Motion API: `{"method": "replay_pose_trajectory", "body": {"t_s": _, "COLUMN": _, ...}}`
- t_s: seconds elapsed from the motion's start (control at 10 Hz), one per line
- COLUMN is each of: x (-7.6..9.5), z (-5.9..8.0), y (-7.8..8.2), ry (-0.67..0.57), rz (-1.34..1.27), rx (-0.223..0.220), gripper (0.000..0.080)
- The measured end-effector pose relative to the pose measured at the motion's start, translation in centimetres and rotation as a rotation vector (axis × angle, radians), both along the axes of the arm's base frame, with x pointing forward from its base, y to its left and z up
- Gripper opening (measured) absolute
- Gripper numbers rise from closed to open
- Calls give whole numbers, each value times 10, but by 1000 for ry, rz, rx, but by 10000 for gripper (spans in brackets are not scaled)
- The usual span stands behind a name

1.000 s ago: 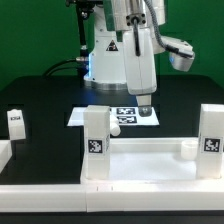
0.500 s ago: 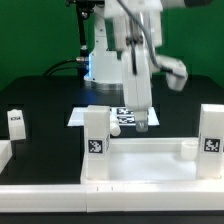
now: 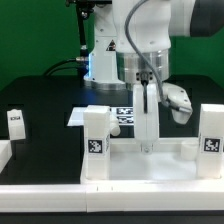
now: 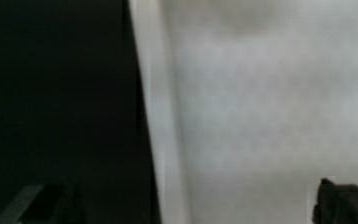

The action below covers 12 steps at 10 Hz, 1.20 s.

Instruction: Assemble desk

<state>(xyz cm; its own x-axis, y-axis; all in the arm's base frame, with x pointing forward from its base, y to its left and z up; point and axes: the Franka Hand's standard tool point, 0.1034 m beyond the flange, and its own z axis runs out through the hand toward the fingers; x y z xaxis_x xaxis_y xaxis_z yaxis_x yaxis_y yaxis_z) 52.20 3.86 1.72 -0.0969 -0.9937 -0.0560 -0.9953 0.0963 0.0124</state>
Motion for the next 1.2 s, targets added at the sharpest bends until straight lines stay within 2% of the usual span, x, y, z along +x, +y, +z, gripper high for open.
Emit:
{"method": "replay_pose_trajectory", "body": {"t_s": 0.2, "x": -3, "z": -10, "y": 9, "ry": 15, "rz": 9, "rx": -9, "gripper": 649}}
{"method": "replay_pose_trajectory", "body": {"t_s": 0.4, "x": -3, "z": -11, "y": 11, "ry": 15, "rz": 14, "rx": -10, "gripper": 649}}
{"method": "replay_pose_trajectory", "body": {"t_s": 0.7, "x": -3, "z": -12, "y": 11, "ry": 16, "rz": 15, "rx": -11, "gripper": 247}}
{"method": "replay_pose_trajectory", "body": {"t_s": 0.8, "x": -3, "z": -12, "y": 11, "ry": 16, "rz": 15, "rx": -11, "gripper": 247}}
{"method": "replay_pose_trajectory", "body": {"t_s": 0.9, "x": -5, "z": -12, "y": 12, "ry": 22, "rz": 21, "rx": -10, "gripper": 74}}
{"method": "replay_pose_trajectory", "body": {"t_s": 1.0, "x": -5, "z": -12, "y": 12, "ry": 21, "rz": 32, "rx": -9, "gripper": 62}}
{"method": "replay_pose_trajectory", "body": {"t_s": 1.2, "x": -6, "z": 6, "y": 12, "ry": 21, "rz": 72, "rx": 11, "gripper": 55}}
